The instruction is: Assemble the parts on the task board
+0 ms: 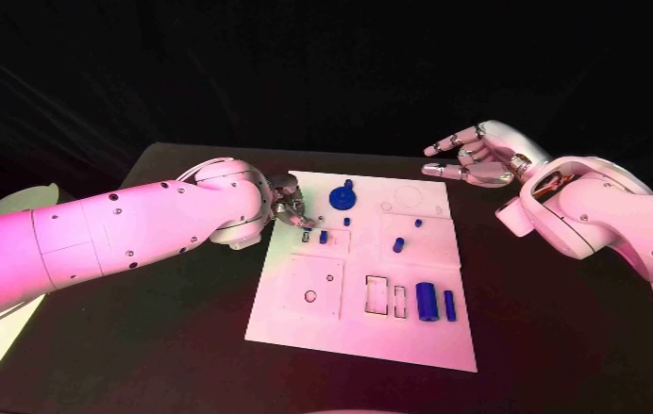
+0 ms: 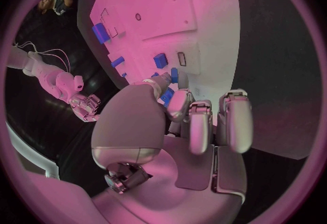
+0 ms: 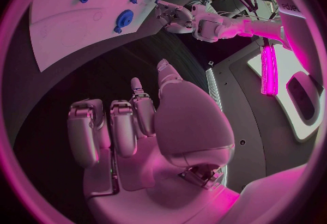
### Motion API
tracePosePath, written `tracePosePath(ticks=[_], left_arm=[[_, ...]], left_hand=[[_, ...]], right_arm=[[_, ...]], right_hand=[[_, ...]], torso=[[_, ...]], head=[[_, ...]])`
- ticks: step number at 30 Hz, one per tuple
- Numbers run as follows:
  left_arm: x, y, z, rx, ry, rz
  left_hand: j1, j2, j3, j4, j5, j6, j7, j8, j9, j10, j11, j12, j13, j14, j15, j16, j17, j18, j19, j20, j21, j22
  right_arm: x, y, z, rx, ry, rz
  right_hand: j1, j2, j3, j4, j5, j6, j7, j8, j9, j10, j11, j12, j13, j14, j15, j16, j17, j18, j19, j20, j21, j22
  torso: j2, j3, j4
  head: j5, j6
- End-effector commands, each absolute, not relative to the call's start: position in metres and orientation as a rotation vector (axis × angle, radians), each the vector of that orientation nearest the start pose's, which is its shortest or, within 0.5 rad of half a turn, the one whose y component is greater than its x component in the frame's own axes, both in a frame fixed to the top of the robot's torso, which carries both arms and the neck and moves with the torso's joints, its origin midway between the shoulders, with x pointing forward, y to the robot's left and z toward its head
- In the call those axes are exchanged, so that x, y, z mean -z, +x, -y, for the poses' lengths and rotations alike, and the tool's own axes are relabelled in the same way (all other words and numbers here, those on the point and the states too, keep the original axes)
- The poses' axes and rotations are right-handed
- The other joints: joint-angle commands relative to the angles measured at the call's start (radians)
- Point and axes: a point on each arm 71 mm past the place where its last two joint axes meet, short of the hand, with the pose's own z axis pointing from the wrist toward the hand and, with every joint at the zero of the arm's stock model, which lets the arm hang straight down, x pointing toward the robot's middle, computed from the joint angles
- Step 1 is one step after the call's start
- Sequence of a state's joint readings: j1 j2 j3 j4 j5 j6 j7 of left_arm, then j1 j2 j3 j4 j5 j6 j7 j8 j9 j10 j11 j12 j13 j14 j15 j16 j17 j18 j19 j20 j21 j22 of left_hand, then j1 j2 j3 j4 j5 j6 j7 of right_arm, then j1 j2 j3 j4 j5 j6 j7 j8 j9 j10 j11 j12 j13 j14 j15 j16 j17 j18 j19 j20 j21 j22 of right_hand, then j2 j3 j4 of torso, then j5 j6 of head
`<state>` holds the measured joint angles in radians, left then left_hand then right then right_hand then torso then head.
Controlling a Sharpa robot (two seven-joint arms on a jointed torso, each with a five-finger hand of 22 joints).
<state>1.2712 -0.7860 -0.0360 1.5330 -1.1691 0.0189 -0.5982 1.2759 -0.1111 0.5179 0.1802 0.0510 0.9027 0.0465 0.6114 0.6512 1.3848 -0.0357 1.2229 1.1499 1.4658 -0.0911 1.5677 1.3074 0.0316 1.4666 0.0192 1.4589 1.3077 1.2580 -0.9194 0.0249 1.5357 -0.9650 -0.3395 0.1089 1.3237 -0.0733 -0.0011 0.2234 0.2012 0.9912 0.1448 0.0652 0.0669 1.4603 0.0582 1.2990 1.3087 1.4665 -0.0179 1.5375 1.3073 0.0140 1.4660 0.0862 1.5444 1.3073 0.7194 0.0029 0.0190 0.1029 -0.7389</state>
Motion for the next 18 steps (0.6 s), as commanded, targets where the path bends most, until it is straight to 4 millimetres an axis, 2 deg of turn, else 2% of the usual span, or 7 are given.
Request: tracePosePath(ticks=[1, 18], left_arm=[[0.187, 0.492, -0.193, 0.313, -0.142, -2.175], [0.198, 0.490, -0.195, 0.278, -0.114, -2.239]], left_hand=[[0.002, -0.004, 0.066, -0.063, -0.003, 0.020, -0.014, 0.004, 0.002, 0.006, -0.002, -0.002, -0.001, 0.105, 0.000, 0.003, 0.263, 0.002, 0.055, -0.004, 0.001, 0.136], [0.002, -0.005, 0.065, -0.063, -0.004, 0.021, -0.014, 0.004, 0.002, 0.006, -0.002, -0.003, -0.002, 0.105, -0.001, 0.003, 0.263, 0.002, 0.055, -0.005, 0.000, 0.135]], right_arm=[[0.127, 0.498, 0.232, -0.992, 0.206, -1.561], [0.127, 0.497, 0.232, -0.993, 0.205, -1.561]], right_hand=[[-0.003, 0.011, -0.007, 0.000, 0.003, 0.004, -0.001, 0.005, 0.002, -0.008, -0.001, -0.004, 0.103, 0.087, 0.003, -0.005, 0.187, 0.000, 0.072, 0.005, -0.004, 0.207], [-0.003, 0.011, -0.007, 0.000, 0.003, 0.004, -0.001, 0.005, 0.002, -0.008, -0.001, -0.004, 0.103, 0.087, 0.003, -0.005, 0.187, 0.000, 0.072, 0.005, -0.004, 0.207]], torso=[[0.000, 0.0006, 0.0003], [-0.001, 0.0006, 0.0000]], head=[[0.001, -0.002], [0.001, -0.011]])
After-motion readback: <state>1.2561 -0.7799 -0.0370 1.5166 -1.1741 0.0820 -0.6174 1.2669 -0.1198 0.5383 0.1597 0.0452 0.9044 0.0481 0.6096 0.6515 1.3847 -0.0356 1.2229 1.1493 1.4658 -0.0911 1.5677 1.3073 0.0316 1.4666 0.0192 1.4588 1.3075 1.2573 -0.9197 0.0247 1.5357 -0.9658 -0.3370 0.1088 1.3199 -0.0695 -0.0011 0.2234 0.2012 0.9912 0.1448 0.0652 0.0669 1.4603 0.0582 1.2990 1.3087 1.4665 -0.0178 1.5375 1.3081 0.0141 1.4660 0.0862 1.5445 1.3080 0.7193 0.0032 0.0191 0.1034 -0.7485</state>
